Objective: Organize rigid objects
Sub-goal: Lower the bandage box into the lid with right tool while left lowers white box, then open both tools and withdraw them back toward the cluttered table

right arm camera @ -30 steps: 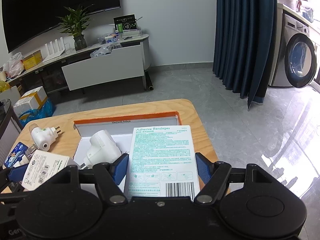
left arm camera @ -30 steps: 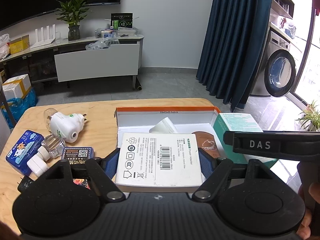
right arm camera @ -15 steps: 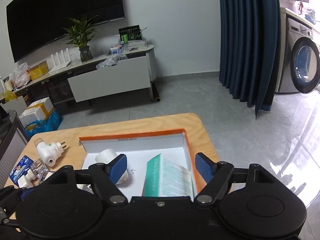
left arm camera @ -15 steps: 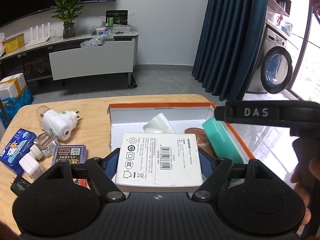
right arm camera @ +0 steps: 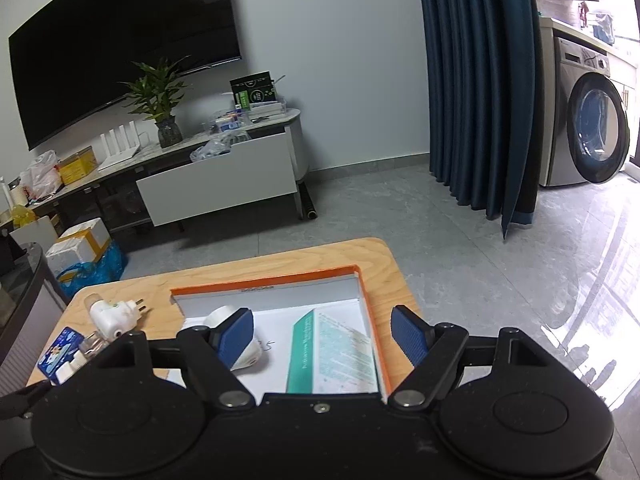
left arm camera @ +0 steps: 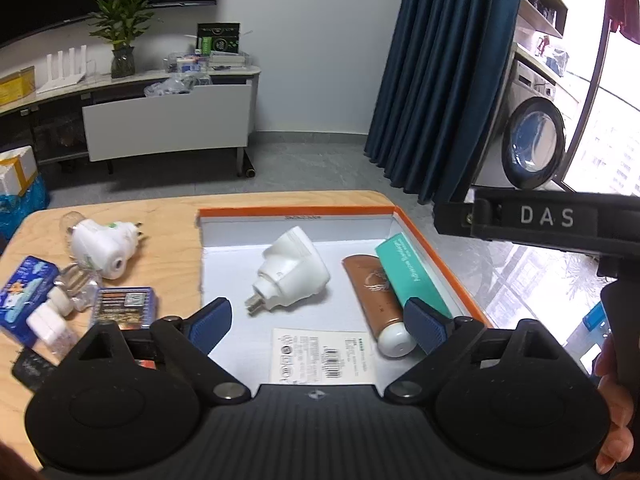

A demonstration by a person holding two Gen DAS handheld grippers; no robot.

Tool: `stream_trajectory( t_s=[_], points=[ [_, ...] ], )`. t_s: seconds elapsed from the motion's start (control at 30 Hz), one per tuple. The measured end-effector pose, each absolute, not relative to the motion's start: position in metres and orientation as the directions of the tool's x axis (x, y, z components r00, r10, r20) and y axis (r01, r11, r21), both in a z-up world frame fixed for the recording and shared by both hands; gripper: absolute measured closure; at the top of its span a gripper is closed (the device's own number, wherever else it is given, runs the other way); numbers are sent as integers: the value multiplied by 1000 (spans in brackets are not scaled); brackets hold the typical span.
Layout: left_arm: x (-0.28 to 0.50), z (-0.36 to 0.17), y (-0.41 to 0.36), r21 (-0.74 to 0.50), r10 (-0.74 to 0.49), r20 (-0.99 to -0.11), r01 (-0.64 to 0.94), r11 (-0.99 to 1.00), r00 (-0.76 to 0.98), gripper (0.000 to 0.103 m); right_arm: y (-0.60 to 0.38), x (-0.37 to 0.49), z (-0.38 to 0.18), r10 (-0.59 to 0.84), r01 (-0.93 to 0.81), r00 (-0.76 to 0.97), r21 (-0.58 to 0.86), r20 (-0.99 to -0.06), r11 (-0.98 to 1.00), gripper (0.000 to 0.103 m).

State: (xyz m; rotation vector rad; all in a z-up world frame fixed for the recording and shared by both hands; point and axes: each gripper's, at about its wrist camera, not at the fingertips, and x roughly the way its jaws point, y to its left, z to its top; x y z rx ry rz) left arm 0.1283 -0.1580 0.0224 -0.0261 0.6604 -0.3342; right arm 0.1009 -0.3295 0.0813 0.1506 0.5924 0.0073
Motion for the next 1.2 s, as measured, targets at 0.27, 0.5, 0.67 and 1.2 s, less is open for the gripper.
stream_trajectory(
  t_s=[0.27,0.5,0.67,1.2],
  points=[
    [112,25,-124,-111,-253,-597,233,966,761,7,-304,87,79,86,-11,818,134,-568,991,13],
    [97,24,-78,-90,-181,-606,159,983,775,7,-274,78,72,134,-65,797,136,-589,989,13],
    [93,23,-49,-92,-132,-613,96,991,779,7,-250,72,68,165,-101,785,139,-598,985,13],
    [86,15,2,-87,-77,-622,29,996,779,7,-205,66,58,217,-169,747,137,-628,976,12]
  ],
)
